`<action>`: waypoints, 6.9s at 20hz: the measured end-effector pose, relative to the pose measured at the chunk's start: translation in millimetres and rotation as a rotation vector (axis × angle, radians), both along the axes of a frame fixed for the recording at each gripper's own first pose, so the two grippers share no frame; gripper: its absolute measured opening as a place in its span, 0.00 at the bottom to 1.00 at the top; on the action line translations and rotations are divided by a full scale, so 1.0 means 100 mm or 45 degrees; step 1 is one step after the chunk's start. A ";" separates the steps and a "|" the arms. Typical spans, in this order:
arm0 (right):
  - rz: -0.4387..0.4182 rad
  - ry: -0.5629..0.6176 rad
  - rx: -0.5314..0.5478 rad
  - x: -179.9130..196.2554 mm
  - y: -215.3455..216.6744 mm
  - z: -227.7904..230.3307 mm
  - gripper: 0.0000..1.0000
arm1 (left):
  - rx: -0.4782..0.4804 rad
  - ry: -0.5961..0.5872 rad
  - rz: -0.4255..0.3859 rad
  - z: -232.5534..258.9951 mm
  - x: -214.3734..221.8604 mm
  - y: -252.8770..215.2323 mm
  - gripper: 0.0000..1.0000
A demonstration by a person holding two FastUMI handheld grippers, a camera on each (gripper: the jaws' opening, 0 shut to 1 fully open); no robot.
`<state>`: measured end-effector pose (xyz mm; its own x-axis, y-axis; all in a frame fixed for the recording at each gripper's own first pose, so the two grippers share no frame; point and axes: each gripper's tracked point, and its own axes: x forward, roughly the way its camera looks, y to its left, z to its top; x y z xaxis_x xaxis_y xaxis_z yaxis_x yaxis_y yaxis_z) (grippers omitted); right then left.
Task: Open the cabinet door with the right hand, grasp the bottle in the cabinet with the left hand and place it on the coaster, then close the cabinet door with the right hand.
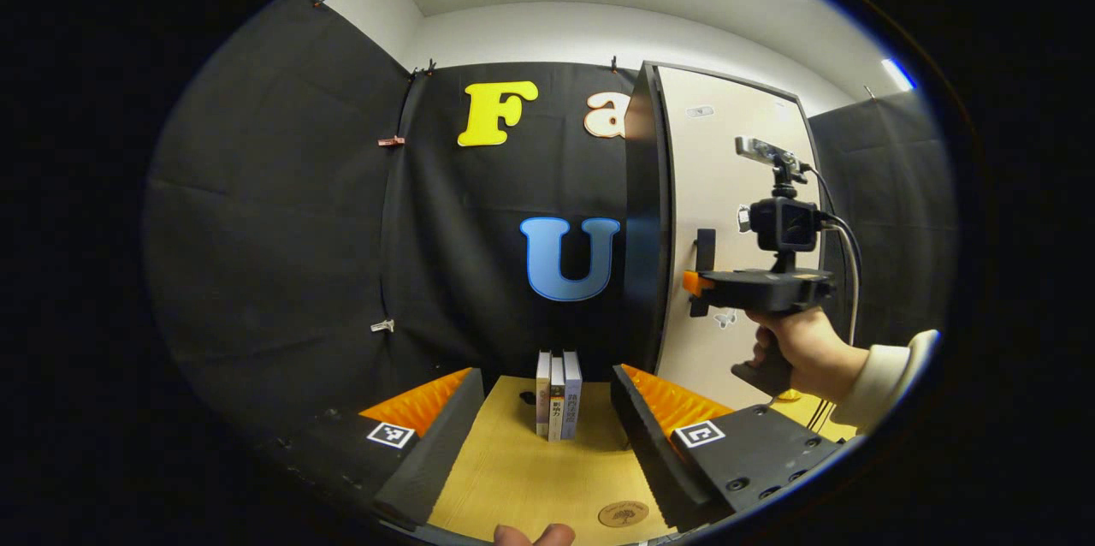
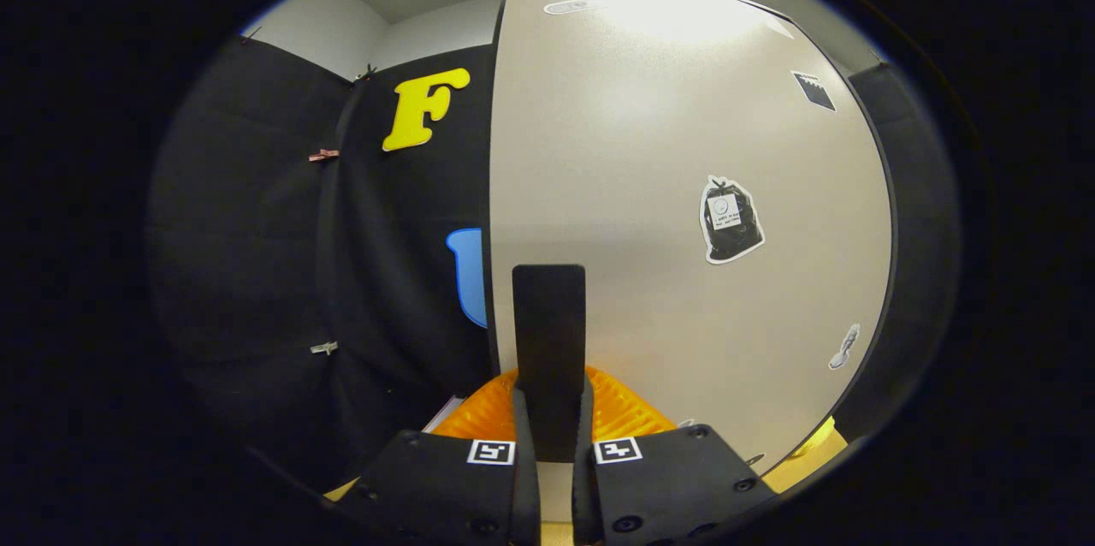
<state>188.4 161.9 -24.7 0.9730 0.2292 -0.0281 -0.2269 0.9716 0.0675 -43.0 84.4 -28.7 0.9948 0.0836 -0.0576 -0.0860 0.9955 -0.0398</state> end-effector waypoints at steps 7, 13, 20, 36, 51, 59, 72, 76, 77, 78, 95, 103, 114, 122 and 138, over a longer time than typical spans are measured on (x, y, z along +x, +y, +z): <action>0.135 0.004 0.048 -0.91 -0.48 0.11 0.19 | 0.008 -0.045 -0.064 0.13 0.15 -0.46 0.94; 0.144 0.022 0.046 -1.29 -0.95 0.16 0.18 | 0.000 -0.054 -0.152 0.22 0.40 -1.07 0.95; 0.064 0.021 0.025 -1.60 -1.53 0.21 0.18 | -0.018 -0.047 -0.246 0.25 0.70 -1.83 0.94; -0.197 0.007 0.025 -1.89 -2.92 0.29 0.12 | -0.024 -0.096 -0.435 0.22 2.35 -3.36 0.92; -0.304 -0.096 0.172 -2.05 -3.94 0.37 0.97 | -0.061 -0.010 -0.269 -0.59 4.01 -3.50 0.95; -0.383 -0.047 0.131 -1.97 -4.26 0.15 0.98 | 0.032 -0.038 -0.301 -0.61 4.38 -3.62 0.87; -0.515 -0.083 0.080 -2.00 -4.23 0.25 0.98 | 0.051 -0.093 -0.372 0.00 3.19 -3.36 0.76; -0.528 -0.086 0.097 -1.92 -4.15 0.29 0.98 | -0.026 -0.127 -0.358 0.02 2.64 -2.97 0.76; -0.534 -0.092 0.100 -1.89 -4.14 0.30 0.98 | -0.027 -0.131 -0.340 0.00 2.51 -2.82 0.75; -0.537 -0.100 0.103 -1.87 -4.12 0.34 0.98 | -0.023 -0.140 -0.321 -0.03 2.39 -2.68 0.75; -0.632 -0.167 0.068 -1.88 -3.89 0.54 1.00 | 0.036 -0.096 -0.305 -2.00 0.95 -1.69 0.75; -0.656 -0.187 -0.027 -1.89 -3.67 0.60 0.97 | -0.004 -0.012 -0.369 -3.19 0.72 -1.69 0.76; -0.754 -0.171 -0.077 -1.86 -3.67 0.58 0.97 | 0.034 0.080 -0.478 -3.95 0.67 -1.65 0.77; -0.769 -0.150 -0.094 -1.92 -3.60 0.50 0.98 | 0.045 0.117 -0.468 -4.00 0.60 -1.60 0.83; -0.718 -0.114 0.009 -1.97 -3.82 0.41 0.98 | 0.040 0.142 -0.369 -3.09 0.15 -1.50 0.94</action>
